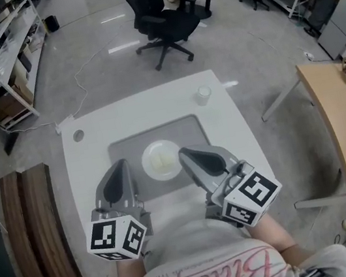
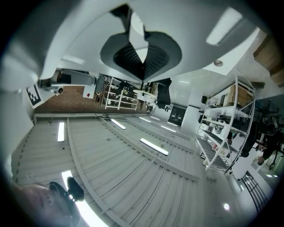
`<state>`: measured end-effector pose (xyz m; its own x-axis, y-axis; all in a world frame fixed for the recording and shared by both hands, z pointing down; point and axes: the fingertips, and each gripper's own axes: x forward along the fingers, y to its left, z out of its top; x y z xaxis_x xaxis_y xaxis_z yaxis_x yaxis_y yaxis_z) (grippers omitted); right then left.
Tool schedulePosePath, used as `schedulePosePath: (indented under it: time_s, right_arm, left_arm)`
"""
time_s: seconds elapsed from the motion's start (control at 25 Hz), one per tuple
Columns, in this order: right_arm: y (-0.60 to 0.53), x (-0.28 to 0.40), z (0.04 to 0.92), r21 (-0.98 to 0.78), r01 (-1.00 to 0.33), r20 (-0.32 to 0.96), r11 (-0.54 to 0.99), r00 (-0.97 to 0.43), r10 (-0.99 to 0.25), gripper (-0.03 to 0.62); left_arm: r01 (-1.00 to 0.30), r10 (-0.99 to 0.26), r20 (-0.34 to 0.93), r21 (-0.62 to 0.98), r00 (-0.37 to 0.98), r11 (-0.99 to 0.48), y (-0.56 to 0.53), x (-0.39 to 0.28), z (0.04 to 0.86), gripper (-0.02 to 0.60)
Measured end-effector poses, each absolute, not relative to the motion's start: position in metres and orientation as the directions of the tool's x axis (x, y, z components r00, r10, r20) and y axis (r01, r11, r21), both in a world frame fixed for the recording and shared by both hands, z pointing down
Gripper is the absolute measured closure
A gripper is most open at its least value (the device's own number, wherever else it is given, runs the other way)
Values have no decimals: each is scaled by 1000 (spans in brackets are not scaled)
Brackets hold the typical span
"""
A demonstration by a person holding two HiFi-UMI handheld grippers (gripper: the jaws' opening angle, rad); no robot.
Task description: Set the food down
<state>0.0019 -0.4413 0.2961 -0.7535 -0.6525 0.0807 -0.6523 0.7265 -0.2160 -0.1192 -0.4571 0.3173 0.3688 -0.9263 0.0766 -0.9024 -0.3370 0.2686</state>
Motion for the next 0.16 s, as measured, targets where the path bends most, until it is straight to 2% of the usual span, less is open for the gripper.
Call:
schedulePosePath:
  time_s: [0.16]
  right_arm:
    - [-438,8,285,-202,-655,57,728,-750,-659,592]
  left_arm:
    - [-901,-925,71,263,374,-344,-454,-115,317,582]
